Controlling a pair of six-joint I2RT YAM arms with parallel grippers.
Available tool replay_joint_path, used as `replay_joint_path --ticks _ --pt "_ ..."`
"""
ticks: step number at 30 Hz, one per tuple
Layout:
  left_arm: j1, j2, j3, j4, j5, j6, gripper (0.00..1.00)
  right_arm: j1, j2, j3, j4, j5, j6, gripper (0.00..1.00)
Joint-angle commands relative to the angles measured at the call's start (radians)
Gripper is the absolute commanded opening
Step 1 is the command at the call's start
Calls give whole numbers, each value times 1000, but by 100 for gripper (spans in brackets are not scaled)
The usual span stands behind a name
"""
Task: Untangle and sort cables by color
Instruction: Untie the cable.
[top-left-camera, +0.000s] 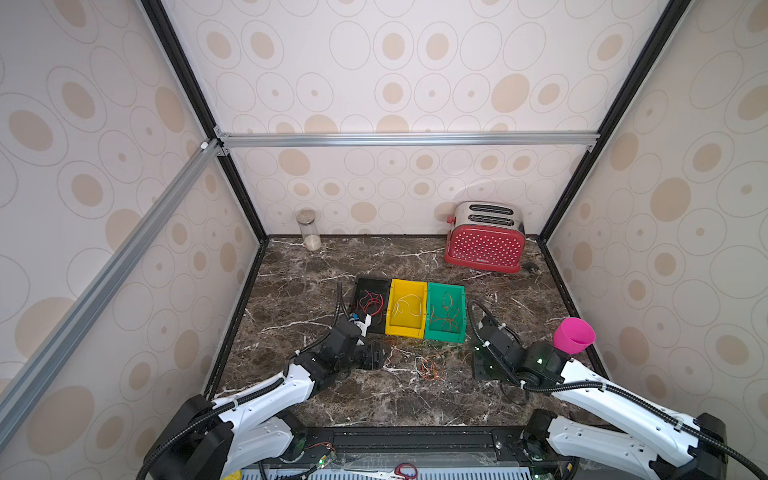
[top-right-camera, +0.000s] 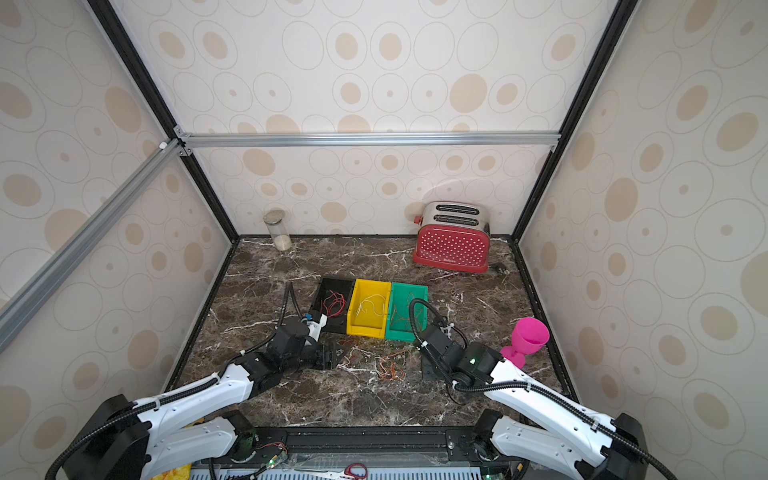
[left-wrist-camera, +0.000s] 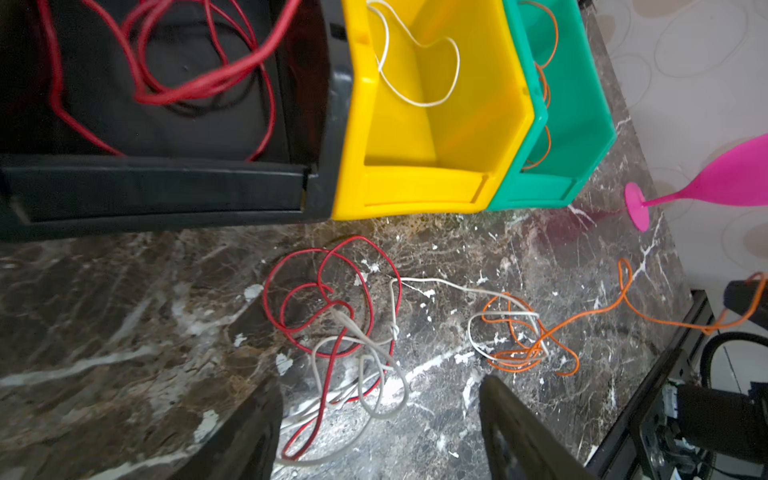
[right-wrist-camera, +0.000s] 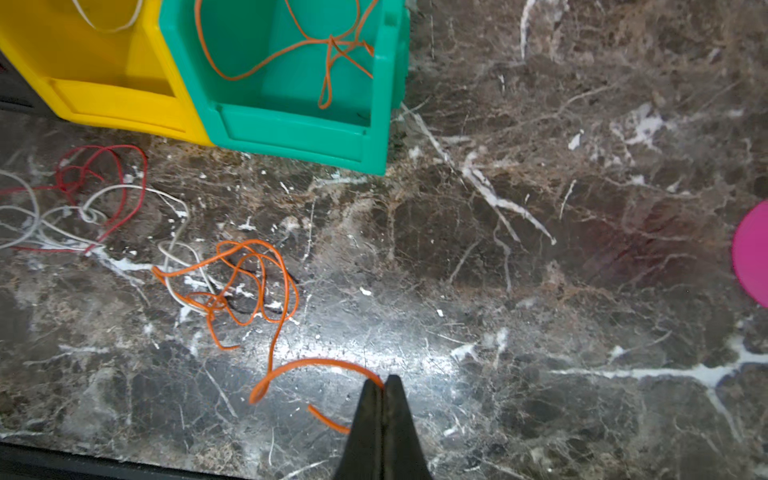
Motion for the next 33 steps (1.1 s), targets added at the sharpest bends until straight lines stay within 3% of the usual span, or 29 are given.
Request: replay_joint_path --ticks 1,7,9,10,18,24,29,33 --pt "-31 39 59 54 31 45 75 -9 15 -23 -62 22 68 2" --pt "-68 110 109 92 46 70 75 -18 79 -45 -90 19 87 13" --pt "-77 135 114 118 58 72 75 -18 85 -45 -87 21 81 26" --pt "-80 150 115 130 63 74 75 -19 88 -44 -82 15 73 28" --pt "-127 273 149 160 36 86 71 -18 66 -12 -54 -40 35 32" --pt "-140 289 155 172 25 97 71 -18 -24 -50 193 -159 -101 35" --pt "-145 316 153 195 28 91 70 -18 59 -90 363 -158 -208 42" --pt "-147 332 150 203 25 85 70 -18 144 -105 479 -177 -271 55"
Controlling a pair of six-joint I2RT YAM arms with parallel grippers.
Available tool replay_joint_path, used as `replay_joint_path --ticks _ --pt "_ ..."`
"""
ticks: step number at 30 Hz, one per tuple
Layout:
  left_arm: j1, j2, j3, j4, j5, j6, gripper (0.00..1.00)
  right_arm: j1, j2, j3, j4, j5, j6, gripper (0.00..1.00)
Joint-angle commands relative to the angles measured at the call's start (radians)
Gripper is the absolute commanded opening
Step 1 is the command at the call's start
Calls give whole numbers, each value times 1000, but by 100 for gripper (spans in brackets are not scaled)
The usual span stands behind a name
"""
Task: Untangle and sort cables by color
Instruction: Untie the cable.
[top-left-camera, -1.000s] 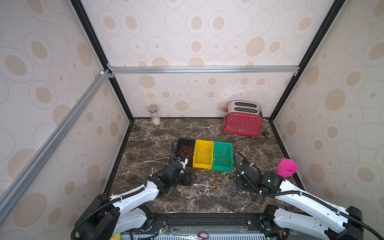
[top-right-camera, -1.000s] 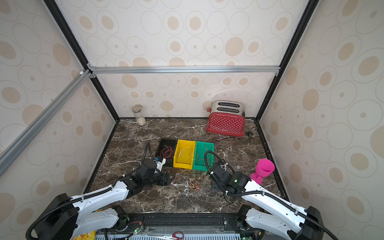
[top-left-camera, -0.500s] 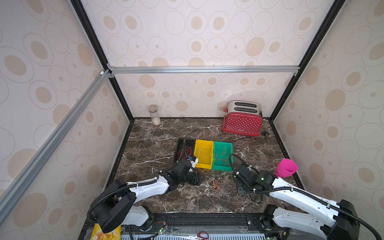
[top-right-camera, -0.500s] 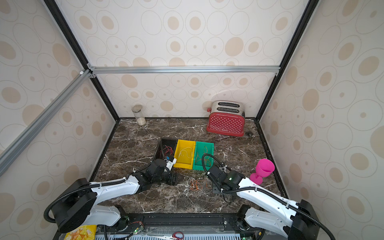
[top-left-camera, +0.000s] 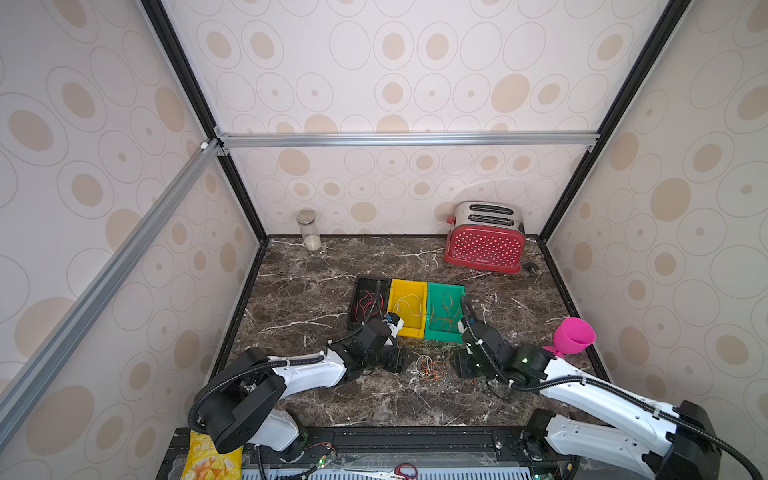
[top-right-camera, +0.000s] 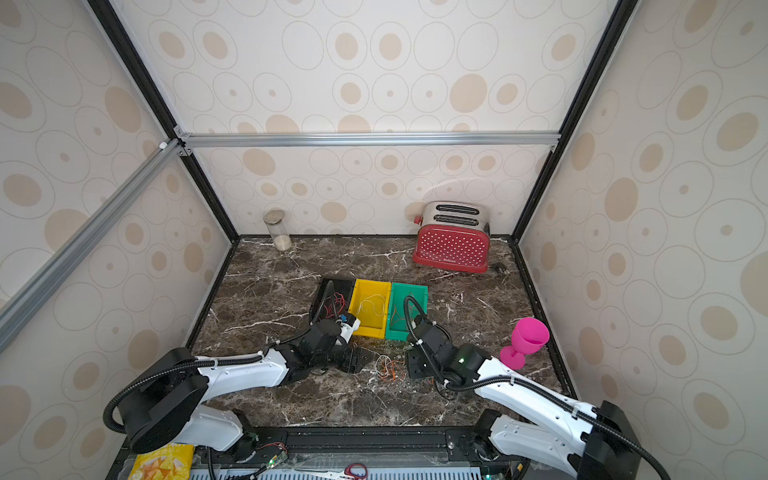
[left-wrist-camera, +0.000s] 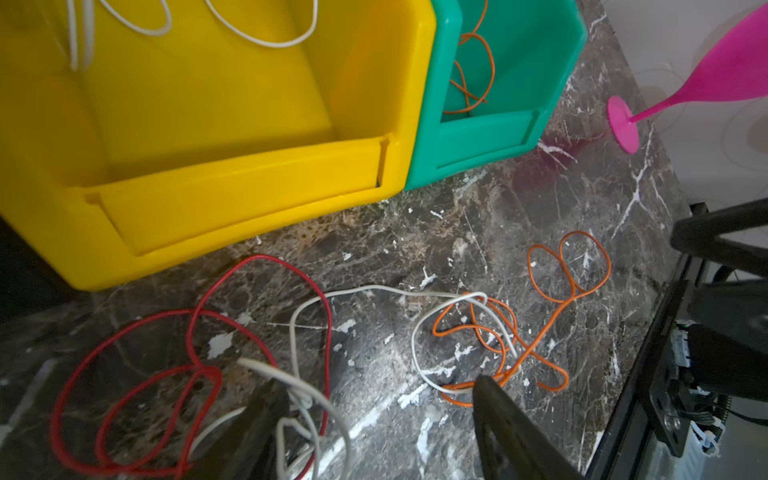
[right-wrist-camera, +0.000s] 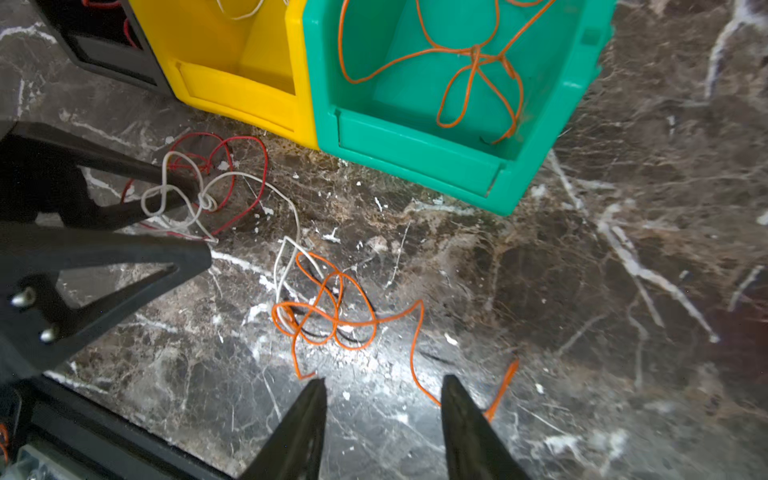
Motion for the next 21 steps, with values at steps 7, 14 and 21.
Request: replay_joint_path --ticks 7,14,21 --pt "-13 7 -9 63 -22 -14 69 -47 99 -38 167 -96 48 57" --pt "-13 28 -9 67 -22 -17 69 -47 134 -39 159 -89 -31 55" --pt "-13 45 -4 67 -26 -18 69 -47 203 -33 233 -175 -129 58"
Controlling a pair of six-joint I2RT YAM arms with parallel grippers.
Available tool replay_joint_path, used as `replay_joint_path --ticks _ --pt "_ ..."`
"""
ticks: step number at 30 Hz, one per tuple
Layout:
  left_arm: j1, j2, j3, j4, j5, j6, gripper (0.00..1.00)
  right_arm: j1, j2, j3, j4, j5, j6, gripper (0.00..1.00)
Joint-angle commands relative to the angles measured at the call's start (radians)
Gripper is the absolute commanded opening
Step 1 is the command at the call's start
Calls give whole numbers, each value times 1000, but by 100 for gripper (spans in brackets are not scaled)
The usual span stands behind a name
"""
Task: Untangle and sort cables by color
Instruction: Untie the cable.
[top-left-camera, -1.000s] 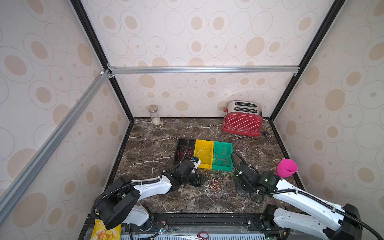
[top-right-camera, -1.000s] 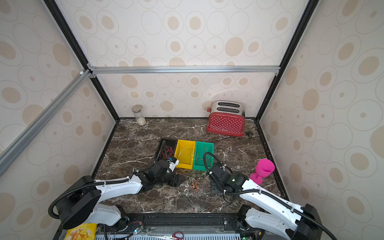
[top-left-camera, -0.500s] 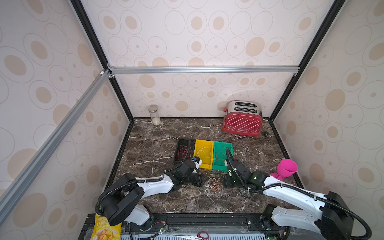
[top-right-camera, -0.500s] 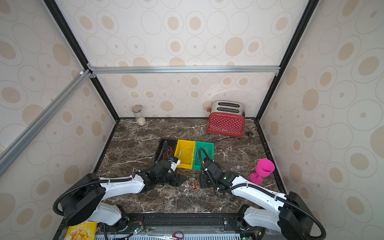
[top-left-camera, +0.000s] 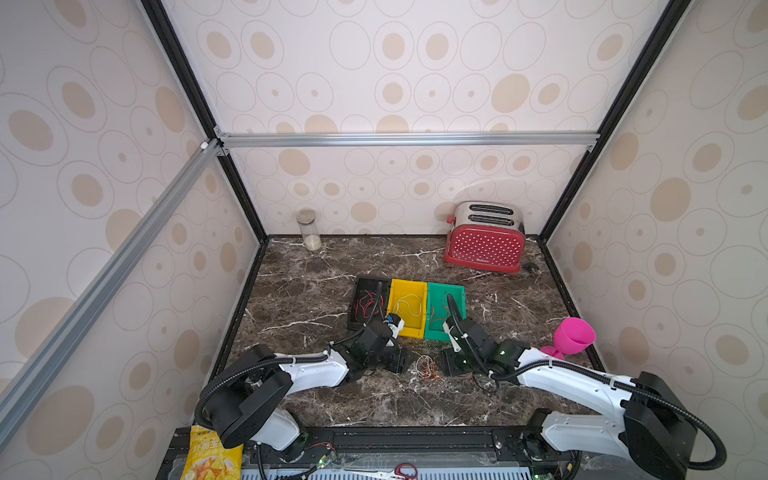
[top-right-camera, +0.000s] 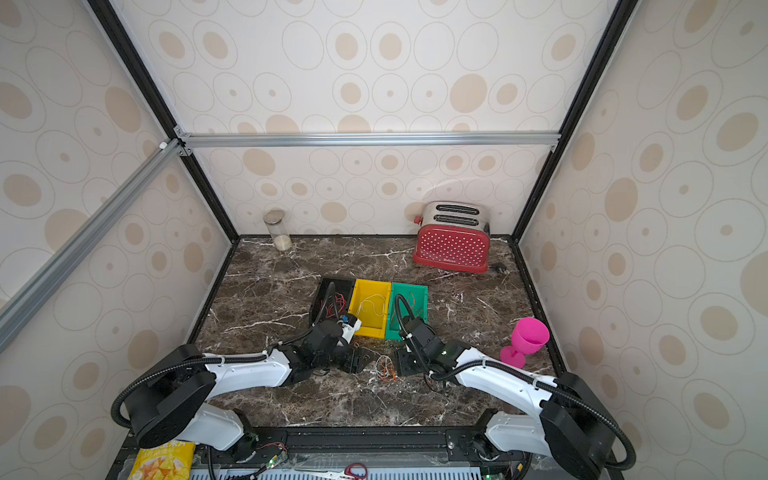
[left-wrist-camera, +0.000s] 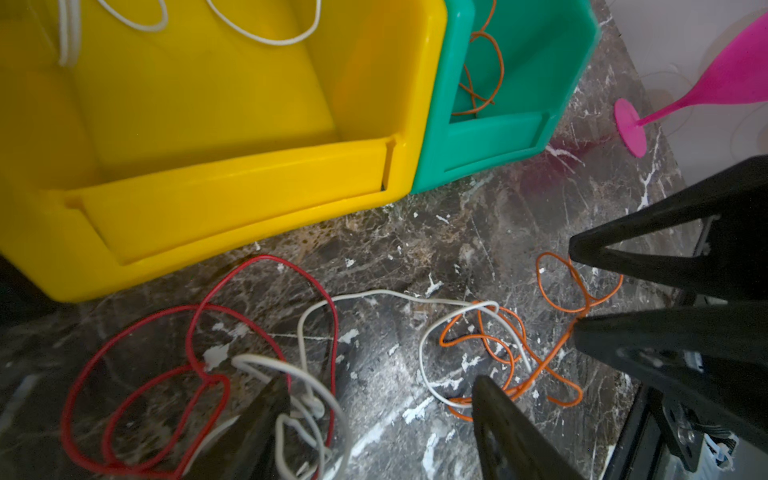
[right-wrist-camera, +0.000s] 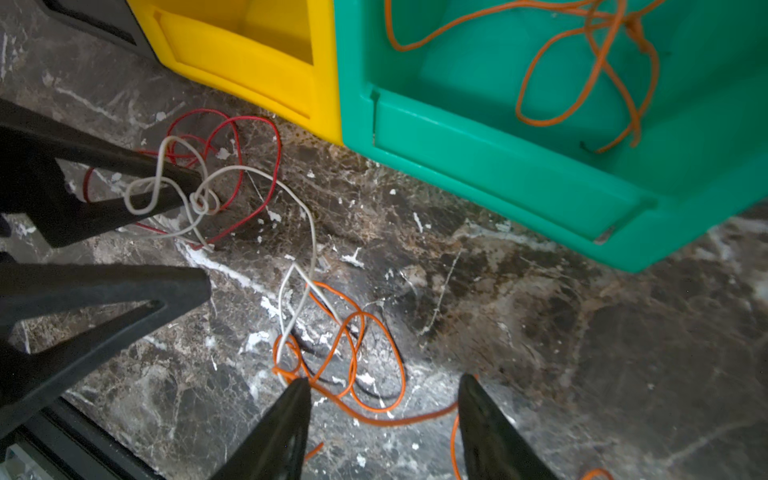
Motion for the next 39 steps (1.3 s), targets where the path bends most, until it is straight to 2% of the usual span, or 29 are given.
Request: replay_joint_path --ticks 1,8,16,20,29,33,39 --pt "-8 14 2 19 -8 -10 69 -3 35 2 33 -38 -61 57" --pt "-8 19 5 19 -18 -14 69 -1 91 3 54 -69 -64 28" --pt "-8 40 9 20 -15 -19 69 -2 50 -14 72 -77 -55 3" --pt "-8 39 9 19 -12 -20 68 3 -1 -8 83 -129 -75 0" --pt "-8 26 -9 72 14 -26 68 7 -119 -49 180 -335 -171 0" --pt "-7 19 -18 87 26 -31 67 7 -105 -54 164 -351 -187 0" --pt "-4 34 -26 75 14 -27 59 12 -107 -39 150 -364 -192 0"
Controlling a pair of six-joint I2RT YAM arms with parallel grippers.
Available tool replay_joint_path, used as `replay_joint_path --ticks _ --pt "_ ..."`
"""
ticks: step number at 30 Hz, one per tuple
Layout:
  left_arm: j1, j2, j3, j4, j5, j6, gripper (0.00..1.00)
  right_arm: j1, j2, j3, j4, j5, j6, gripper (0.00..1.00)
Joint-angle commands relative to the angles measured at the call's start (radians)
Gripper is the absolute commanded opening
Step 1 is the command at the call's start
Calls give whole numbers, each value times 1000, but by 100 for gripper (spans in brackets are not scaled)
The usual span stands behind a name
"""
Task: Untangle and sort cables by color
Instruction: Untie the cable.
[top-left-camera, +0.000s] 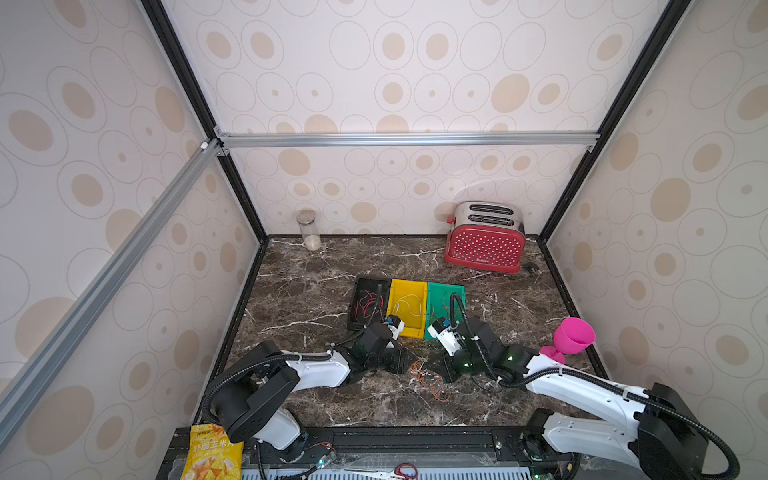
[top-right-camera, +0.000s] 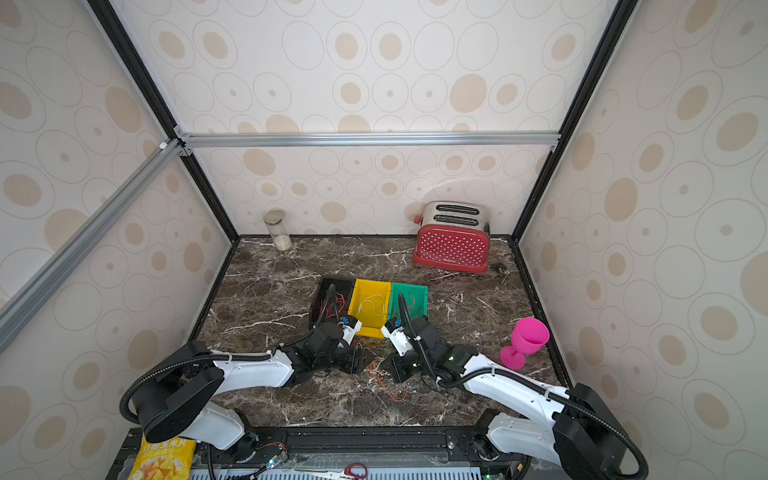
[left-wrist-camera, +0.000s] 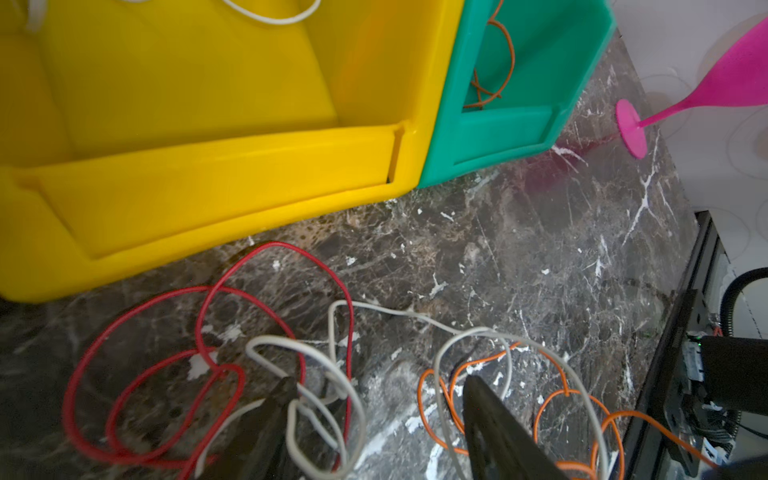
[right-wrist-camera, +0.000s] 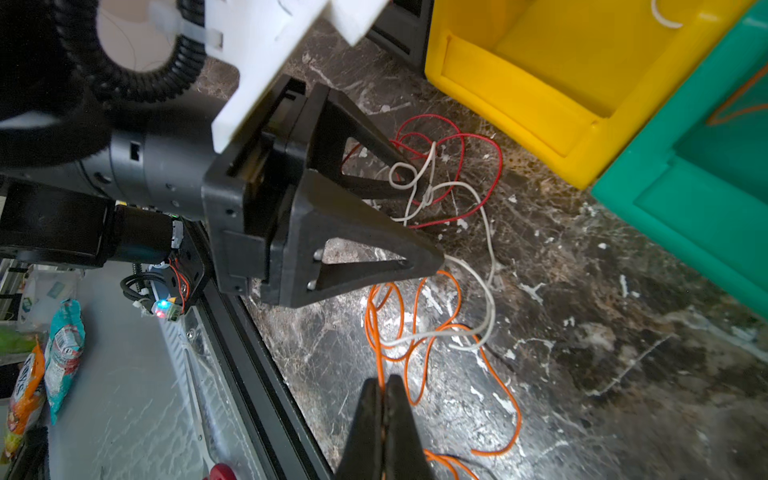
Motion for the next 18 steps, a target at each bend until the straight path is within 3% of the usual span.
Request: replay_joint_path --ticks 1,8,13,18 --pt "-5 4 -7 15 0 0 57 10 -18 10 -10 -26 -25 0" --pt "-5 43 -16 -6 -46 4 31 10 -143 53 -74 14 -30 0" --pt "-4 48 -29 -29 -80 3 9 10 -270 100 -174 165 -24 0" --pt "0 38 -40 -74 -120 4 0 7 -357 169 -295 302 -30 0"
